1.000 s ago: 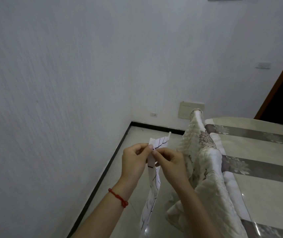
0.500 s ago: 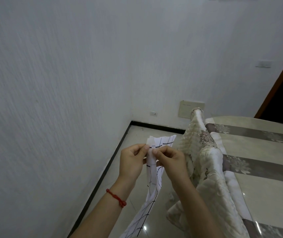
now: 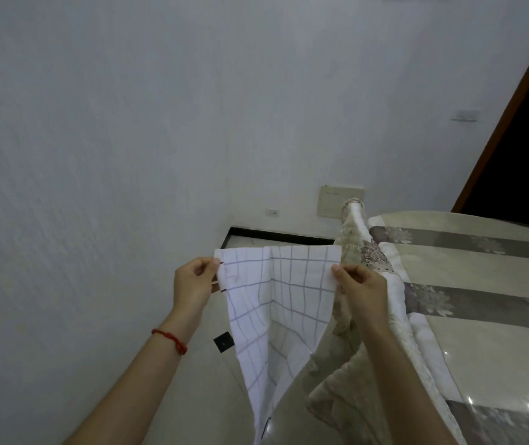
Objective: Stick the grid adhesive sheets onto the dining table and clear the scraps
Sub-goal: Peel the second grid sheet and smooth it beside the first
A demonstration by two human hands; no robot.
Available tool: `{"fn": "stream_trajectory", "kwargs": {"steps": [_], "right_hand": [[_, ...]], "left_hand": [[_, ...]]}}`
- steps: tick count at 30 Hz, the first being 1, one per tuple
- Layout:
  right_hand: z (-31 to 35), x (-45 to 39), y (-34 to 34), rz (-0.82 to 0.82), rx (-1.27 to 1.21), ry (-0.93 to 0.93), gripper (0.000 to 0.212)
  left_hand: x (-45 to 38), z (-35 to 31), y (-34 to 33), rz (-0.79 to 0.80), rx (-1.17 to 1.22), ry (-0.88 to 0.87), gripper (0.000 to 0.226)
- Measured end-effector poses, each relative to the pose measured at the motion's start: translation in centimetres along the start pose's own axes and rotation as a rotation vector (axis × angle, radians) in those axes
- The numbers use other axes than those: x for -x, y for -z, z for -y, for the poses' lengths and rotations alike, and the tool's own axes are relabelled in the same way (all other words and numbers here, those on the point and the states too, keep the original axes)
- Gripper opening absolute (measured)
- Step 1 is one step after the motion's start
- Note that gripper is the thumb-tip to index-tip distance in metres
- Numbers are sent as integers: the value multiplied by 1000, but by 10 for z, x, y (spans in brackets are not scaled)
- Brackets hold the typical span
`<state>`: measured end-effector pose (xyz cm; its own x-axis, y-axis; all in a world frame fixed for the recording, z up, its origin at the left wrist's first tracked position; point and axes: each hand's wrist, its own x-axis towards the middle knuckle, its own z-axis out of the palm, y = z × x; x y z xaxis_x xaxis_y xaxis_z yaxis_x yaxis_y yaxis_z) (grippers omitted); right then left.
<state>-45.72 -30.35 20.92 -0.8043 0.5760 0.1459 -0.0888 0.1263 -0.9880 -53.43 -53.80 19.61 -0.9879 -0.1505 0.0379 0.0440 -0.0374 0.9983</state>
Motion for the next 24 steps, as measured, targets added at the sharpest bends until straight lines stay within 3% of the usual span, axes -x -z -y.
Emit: {"fn": "stream_trajectory", "kwargs": {"steps": [4, 9, 20, 24], "right_hand": [[-9, -23, 25, -136, 82, 0, 7], [-12, -48, 58, -266, 111, -5, 7], [13, -155, 176, -545, 151, 75, 7], [30, -190, 233, -645, 144, 115, 9]], "left_hand": [[-39, 5, -6, 20, 0, 37, 15], [-76, 1, -60, 146, -1, 27, 15], [-139, -50, -277, 430, 52, -113, 10], [-145, -81, -358, 543, 76, -173, 19]]}}
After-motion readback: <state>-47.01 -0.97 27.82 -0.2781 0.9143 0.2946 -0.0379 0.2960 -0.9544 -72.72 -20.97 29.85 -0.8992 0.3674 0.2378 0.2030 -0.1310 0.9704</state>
